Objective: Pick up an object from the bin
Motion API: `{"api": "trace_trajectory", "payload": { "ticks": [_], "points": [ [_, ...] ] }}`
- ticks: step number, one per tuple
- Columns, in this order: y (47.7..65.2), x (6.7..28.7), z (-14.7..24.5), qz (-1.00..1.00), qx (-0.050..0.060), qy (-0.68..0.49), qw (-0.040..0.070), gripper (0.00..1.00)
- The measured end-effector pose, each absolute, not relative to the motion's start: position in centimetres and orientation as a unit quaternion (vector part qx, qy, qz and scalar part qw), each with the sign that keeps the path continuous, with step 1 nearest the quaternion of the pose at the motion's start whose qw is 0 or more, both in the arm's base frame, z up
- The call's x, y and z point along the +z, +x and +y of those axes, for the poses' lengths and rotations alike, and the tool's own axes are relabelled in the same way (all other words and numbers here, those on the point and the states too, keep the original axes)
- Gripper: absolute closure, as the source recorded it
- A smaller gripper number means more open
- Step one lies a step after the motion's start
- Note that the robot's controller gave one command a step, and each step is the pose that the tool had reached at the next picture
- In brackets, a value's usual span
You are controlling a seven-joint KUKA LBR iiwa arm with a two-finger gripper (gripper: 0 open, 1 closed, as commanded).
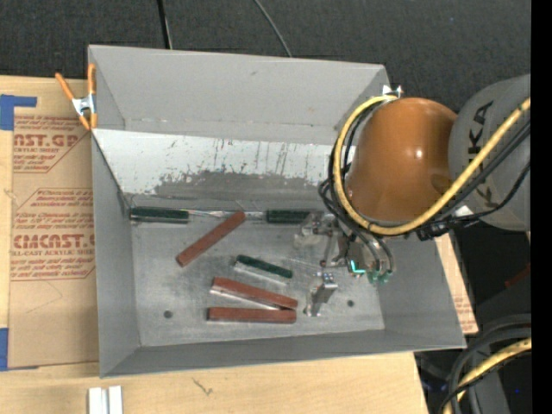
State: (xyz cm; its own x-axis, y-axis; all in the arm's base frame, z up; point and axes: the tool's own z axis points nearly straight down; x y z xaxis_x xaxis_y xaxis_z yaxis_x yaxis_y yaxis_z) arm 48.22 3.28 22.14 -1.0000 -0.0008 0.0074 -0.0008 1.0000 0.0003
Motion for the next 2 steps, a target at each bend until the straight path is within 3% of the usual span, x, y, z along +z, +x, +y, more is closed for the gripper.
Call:
{"api": "trace_trajectory", "payload": {
  "ticks": [1,2],
  "points": [
    [48.4,22.5,3.3,-1.0,0.0,0.0,0.0,0.0],
    [49.8,17.6,3.2,-1.0,0.0,0.009,-0.004,0.0]
  ]
}}
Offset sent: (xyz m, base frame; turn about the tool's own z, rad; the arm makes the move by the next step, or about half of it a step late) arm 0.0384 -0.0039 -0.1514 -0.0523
